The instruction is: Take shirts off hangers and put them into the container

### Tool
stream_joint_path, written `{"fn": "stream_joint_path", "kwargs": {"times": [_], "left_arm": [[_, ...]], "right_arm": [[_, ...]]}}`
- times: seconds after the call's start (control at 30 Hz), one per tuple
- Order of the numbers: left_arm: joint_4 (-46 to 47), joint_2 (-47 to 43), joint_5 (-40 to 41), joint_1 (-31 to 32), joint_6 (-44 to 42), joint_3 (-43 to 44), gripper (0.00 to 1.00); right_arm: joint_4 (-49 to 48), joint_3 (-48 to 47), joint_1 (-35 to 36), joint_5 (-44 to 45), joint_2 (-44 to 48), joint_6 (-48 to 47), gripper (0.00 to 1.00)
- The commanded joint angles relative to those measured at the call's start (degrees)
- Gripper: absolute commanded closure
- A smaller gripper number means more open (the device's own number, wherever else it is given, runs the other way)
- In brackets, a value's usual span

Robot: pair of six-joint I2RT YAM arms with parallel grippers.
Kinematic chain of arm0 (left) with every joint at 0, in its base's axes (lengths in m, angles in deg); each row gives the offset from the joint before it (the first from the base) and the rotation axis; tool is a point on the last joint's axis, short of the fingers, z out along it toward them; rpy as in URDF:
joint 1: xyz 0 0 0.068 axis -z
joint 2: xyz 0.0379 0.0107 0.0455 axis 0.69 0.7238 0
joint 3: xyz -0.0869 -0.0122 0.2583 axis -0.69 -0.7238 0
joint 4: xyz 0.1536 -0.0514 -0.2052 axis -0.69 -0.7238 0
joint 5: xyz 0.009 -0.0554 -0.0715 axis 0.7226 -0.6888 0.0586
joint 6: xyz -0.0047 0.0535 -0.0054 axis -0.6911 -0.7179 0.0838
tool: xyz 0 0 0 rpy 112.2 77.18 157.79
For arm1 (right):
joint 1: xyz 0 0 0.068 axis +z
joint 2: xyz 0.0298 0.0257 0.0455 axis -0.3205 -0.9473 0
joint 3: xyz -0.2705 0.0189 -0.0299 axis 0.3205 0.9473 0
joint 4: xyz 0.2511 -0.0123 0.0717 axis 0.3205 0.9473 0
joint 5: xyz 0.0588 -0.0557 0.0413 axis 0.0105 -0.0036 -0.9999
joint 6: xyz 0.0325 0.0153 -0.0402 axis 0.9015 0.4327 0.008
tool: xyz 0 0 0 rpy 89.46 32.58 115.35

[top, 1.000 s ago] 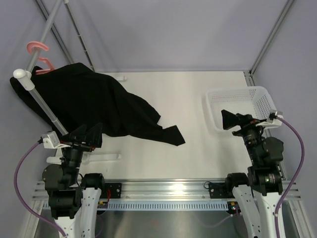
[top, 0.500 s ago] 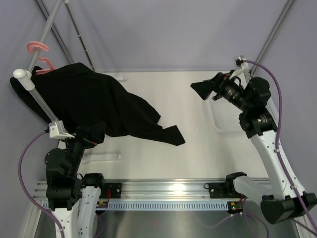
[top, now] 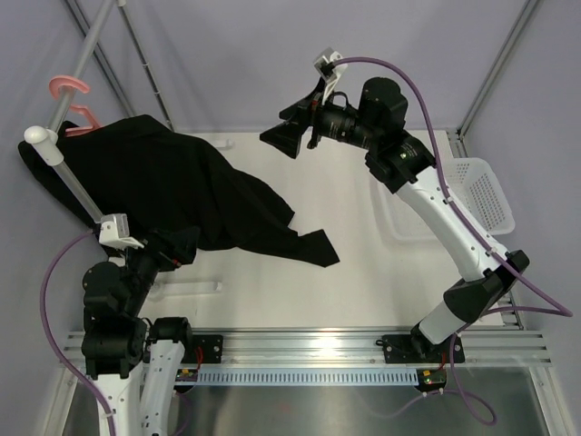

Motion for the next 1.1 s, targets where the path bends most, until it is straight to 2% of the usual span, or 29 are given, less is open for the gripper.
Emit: {"fn": "stream_joint_path", "kwargs": {"times": [0.0, 0.07, 0.17, 0.23, 0.27, 0.4, 0.8, 0.93, 1.07], "left_arm": [[1.68, 5.33, -2.66, 0.18, -4.16, 5.19, 0.08], [1.77, 7.53, -3.27, 0.18, -4.07, 7.12, 0.1], [2.82, 6.57, -5.63, 0.18, -3.9, 7.49, 0.13], [3.09, 5.34, -6.61, 0.18, -3.72, 6.79, 0.13], [2.83, 4.29, -7.31, 0.26, -3.29, 6.44, 0.13], [2.38, 2.44, -9.42, 0.18, -1.97, 4.68, 0.13], [5.02, -1.08, -13.56, 0.18, 0.41, 0.28, 0.15], [6.42, -2.22, -14.61, 0.26, 1.37, -1.91, 0.15], [7.83, -3.8, -15.66, 0.26, 2.52, -4.29, 0.16]], "right_arm": [[-0.32, 2.47, 0.93, 5.11, 3.48, -3.21, 0.0], [2.74, -1.19, 0.93, 1.88, 1.13, -5.4, 0.01], [3.63, -7.36, 1.27, -8.66, -3.7, -6.38, 0.03], [6.68, -11.74, 2.33, -10.96, -6.96, -8.48, 0.04], [8.36, -17.42, 3.55, -11.67, -10.89, -10.58, 0.05], [14.88, -29.42, 6.46, -11.94, -19.53, -15.87, 0.06], [4.95, -32.68, 8.31, -13.69, -29.3, -18.07, 0.16], [3.55, -38.12, 8.83, -15.1, -35.52, -17.37, 0.18], [2.49, -42.78, 9.45, -15.71, -40.27, -17.02, 0.25]]}}
